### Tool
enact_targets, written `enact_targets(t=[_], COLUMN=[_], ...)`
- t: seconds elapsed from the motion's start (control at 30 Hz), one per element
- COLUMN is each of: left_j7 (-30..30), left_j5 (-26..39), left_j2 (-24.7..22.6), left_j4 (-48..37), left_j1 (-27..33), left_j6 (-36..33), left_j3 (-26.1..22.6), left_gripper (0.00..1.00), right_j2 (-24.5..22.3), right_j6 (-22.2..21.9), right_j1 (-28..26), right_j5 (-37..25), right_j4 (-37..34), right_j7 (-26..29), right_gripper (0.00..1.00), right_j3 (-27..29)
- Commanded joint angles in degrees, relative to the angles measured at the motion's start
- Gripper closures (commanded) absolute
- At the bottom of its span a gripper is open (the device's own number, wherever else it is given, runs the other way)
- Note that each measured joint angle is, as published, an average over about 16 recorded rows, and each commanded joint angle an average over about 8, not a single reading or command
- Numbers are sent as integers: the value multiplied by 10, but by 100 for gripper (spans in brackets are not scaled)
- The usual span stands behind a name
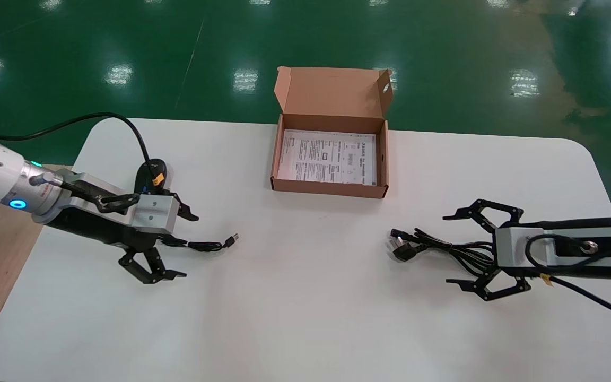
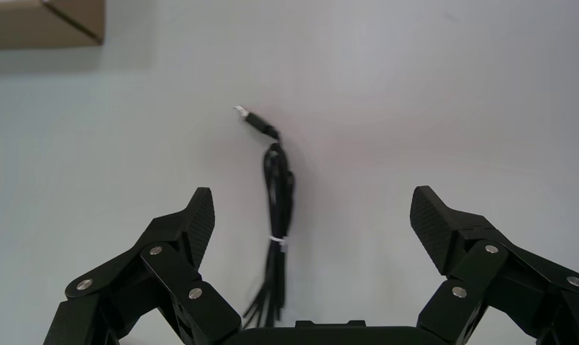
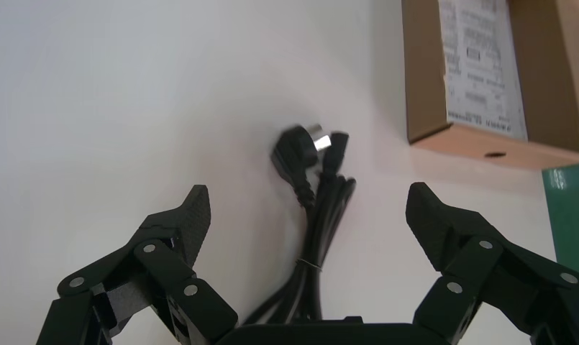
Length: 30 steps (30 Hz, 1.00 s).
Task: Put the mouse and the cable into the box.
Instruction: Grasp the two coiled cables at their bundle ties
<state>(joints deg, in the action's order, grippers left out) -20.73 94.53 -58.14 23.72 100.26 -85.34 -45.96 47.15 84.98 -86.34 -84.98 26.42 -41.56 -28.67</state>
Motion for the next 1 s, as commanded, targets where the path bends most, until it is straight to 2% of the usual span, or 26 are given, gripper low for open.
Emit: enact_targets(t=[0.03, 0.27, 0.53, 1.0], left_j7=[-30, -98, -145, -174], left_j5=[3, 0, -3, -8], left_j2=[-18, -43, -56, -63], left_j4=[-51, -142, -193, -225], left_j1=[7, 14, 15, 18], left_j6=[13, 45, 69, 87], left_j3=[-1, 2, 5, 9], left_gripper=[0, 0, 0, 0], right_j2=[16, 52, 81, 97], right_j6=[-9, -46, -78, -76], right_j1=[-18, -53, -71, -67], right_j5=[-17, -49, -66, -76], right_j4=[-40, -125, -185, -237], right_j7=[-23, -69, -94, -113], right_gripper=[0, 0, 0, 0], right_j3=[-9, -25, -35, -42])
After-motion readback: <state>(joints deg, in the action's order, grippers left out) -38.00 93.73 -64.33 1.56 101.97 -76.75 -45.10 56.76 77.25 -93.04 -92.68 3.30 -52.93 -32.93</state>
